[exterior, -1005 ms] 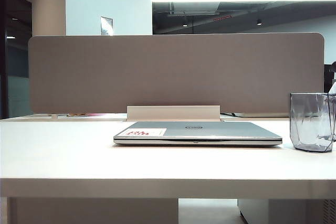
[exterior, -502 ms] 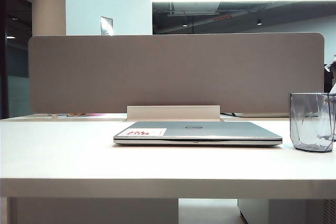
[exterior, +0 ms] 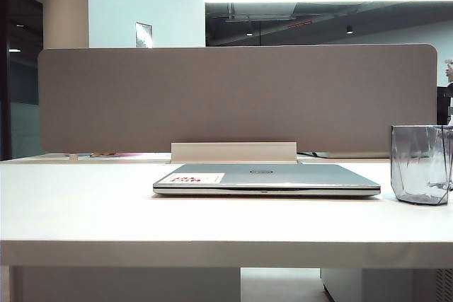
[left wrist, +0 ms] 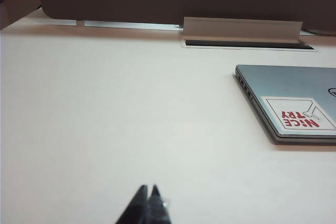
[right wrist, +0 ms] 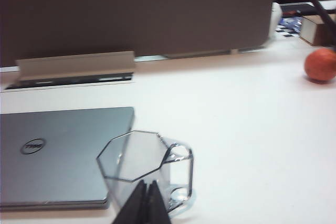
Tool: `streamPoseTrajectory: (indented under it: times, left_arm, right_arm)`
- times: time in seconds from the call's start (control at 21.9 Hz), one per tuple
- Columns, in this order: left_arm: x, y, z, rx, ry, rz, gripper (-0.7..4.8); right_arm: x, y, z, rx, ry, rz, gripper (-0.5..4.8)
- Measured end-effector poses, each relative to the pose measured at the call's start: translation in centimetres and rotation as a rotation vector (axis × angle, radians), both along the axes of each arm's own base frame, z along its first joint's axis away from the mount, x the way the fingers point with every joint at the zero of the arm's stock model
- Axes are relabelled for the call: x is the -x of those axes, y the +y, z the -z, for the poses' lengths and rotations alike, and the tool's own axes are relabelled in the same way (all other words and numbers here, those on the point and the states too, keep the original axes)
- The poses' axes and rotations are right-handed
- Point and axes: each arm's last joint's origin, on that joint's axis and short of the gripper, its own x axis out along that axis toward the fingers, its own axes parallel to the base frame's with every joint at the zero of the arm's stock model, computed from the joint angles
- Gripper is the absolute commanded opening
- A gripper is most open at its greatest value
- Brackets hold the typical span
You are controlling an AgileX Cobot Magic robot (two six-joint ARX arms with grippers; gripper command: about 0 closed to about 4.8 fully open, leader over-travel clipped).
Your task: Pick up the water cup and place it on the side of the laptop close to you.
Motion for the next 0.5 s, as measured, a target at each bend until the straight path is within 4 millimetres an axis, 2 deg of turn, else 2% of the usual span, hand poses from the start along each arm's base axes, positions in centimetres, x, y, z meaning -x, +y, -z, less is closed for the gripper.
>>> streamPoseTrajectory:
  times: [0.18, 0.32, 0.5]
  left_arm:
    - [0.0, 0.0, 0.0, 0.0, 0.0, 0.0, -0.03]
    - [0.0, 0.0, 0.0, 0.0, 0.0, 0.0, -0.04]
    - [0.0, 0.0, 0.0, 0.0, 0.0, 0.0, -0.03]
  right_arm:
    - [-2.1, 0.0, 0.1, 0.001, 0.06, 0.007, -0.09]
    - [-4.5, 0.0, 1.6, 0.002, 0.151, 0.006, -0.05]
    - [-6.0, 0.0, 2.8, 0.003, 0.202, 0.005, -0.01]
